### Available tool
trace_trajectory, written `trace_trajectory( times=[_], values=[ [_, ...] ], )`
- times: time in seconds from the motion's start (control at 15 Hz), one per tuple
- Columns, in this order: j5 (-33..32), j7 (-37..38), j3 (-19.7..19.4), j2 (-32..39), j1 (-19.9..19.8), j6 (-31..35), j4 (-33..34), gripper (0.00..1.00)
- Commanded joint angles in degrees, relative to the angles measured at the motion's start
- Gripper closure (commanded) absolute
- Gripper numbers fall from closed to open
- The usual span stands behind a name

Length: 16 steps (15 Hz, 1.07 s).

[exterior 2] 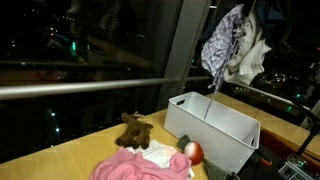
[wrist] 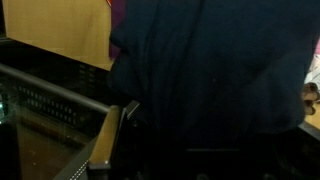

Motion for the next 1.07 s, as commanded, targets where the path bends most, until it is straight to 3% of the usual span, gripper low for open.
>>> trace_trajectory(
  times=[0.0, 0.53, 1.0],
  values=[
    [1.2, 0.2, 0.5, 0.9, 0.9, 4.2, -4.2, 1.00],
    [3.4, 1.2, 1.5, 4.0, 2.6, 13.2, -15.1, 1.00],
    [4.6, 1.1, 0.9, 2.6, 1.9, 19.8, -25.8, 1.00]
  ],
)
